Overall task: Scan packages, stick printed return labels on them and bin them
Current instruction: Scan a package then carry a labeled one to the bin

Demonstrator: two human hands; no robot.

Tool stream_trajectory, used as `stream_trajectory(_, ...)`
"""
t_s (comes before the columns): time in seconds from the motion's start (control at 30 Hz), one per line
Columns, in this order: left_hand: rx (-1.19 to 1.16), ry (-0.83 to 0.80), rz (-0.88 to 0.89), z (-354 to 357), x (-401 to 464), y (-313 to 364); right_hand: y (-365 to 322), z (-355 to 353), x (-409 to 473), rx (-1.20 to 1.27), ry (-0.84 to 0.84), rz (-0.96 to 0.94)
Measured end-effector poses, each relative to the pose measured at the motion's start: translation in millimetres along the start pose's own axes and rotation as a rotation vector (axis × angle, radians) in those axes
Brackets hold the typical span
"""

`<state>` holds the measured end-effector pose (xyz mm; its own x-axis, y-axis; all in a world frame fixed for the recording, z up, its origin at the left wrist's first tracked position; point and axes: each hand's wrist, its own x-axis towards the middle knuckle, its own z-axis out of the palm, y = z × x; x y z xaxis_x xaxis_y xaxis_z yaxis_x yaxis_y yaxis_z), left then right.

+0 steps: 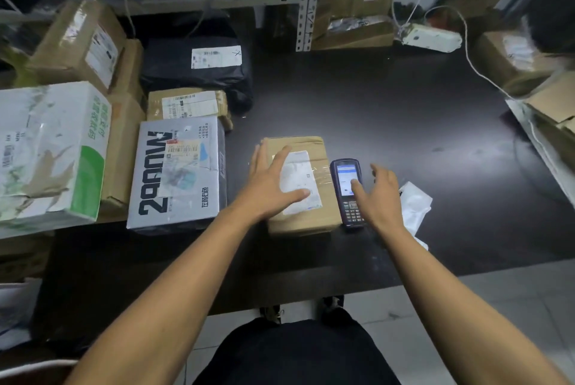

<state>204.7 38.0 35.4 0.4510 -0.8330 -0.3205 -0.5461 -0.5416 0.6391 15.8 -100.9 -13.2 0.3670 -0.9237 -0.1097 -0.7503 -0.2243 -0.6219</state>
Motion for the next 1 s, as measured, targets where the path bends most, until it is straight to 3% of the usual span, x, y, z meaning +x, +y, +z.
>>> stream_trajectory(0.1,0.07,0.145,0.099,12,14,35,18,-25,4,0.044,0.17,-0.023)
stream_trajectory(0.2,0.024,0.183,0.186,39,26,81,49,-55,10,0.085,0.281,0.149)
stream_trajectory(0.3,-0.056,0.04,0.215,78,36,126,81,-76,19,0.163,0.133,0.473)
stream_trajectory(0.37,-0.173,-0.083,0.145,108,43,149,97,-81,22,0.158,-0.012,0.573)
stream_trajectory(0.63,-0.217,-0.189,-0.162,195,69,161,138,-79,5,0.485,-0.231,0.396)
stream_trajectory(0.8,-0.415,-0.207,-0.21,208,72,149,153,-82,-1,0.555,-0.4,0.365)
stream_trajectory(0.9,-0.455,-0.201,-0.167,208,70,144,156,-85,4,0.411,-0.26,0.283)
stream_trajectory(1.0,-0.492,-0.193,-0.114,207,66,142,151,-90,12,0.192,-0.118,0.028)
